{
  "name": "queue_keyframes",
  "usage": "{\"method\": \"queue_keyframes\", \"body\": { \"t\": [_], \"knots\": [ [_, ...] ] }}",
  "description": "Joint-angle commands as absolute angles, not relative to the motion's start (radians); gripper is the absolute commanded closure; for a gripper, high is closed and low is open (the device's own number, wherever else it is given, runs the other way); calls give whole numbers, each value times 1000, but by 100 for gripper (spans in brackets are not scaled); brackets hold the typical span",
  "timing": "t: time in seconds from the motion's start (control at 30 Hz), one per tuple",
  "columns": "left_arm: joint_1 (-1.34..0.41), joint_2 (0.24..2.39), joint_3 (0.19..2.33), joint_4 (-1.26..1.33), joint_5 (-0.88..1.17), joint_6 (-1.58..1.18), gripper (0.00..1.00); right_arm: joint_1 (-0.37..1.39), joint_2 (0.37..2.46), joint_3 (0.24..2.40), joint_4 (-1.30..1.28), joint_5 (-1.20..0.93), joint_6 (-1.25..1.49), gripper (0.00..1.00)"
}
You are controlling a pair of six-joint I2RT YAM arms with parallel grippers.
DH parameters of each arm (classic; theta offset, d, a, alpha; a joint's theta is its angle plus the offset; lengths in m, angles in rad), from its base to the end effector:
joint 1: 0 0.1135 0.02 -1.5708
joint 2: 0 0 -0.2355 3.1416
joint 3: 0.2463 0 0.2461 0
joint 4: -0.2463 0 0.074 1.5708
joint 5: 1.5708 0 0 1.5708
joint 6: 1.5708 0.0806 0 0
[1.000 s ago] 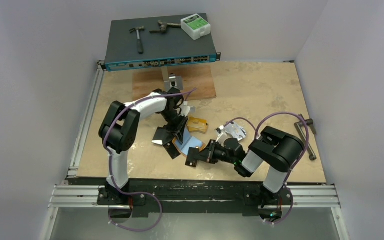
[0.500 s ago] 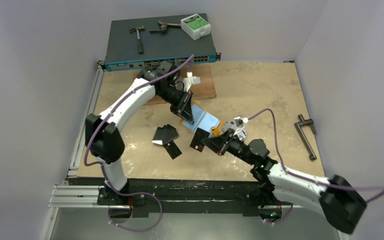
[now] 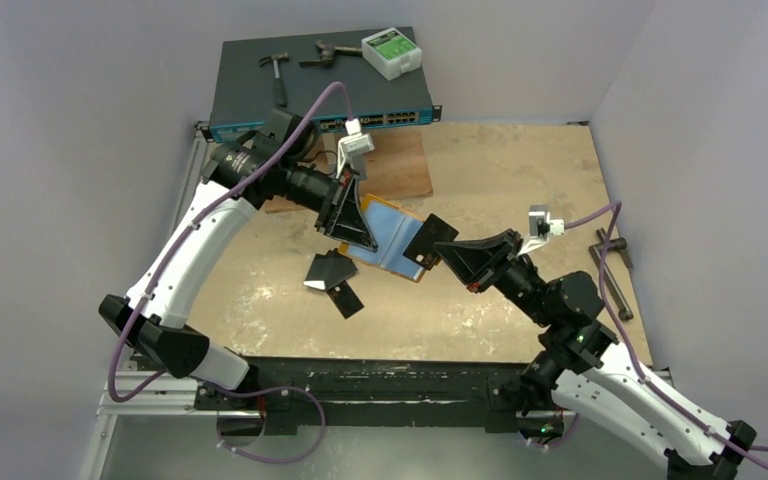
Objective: Put the credit cards into the card holder
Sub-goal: Pick up the card holder from the center of the board, then insert the credit card into the card holder.
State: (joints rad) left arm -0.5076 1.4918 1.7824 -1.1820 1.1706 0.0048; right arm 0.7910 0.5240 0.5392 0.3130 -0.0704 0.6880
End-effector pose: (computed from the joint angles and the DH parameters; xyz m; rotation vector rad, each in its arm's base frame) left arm 0.2078 -0.2005 0.3921 1.0902 2.0624 -1.6577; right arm 0.1366 0.1462 0.3447 -0.1364 1.3508 1.3119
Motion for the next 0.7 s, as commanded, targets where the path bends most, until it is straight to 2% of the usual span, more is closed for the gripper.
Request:
{"method": "queue_keyframes", "body": {
  "t": [0.0,0.23,0.33,0.5,0.67],
  "knots": [
    [-530,1420,1753,-1123,1333,-6,100,787,550,592,205,-69,657,100],
    [-548,1363,1664,-726,1539,-302,99,787,581,642,192,-88,661,100],
    [-550,1360,1663,-693,1530,-316,99,787,564,664,202,-92,664,100],
    [-546,1352,1715,-744,1421,-231,98,787,509,670,299,-129,690,100],
    [-546,1346,1773,-852,1202,-96,98,787,505,711,329,-205,697,100]
  ]
}}
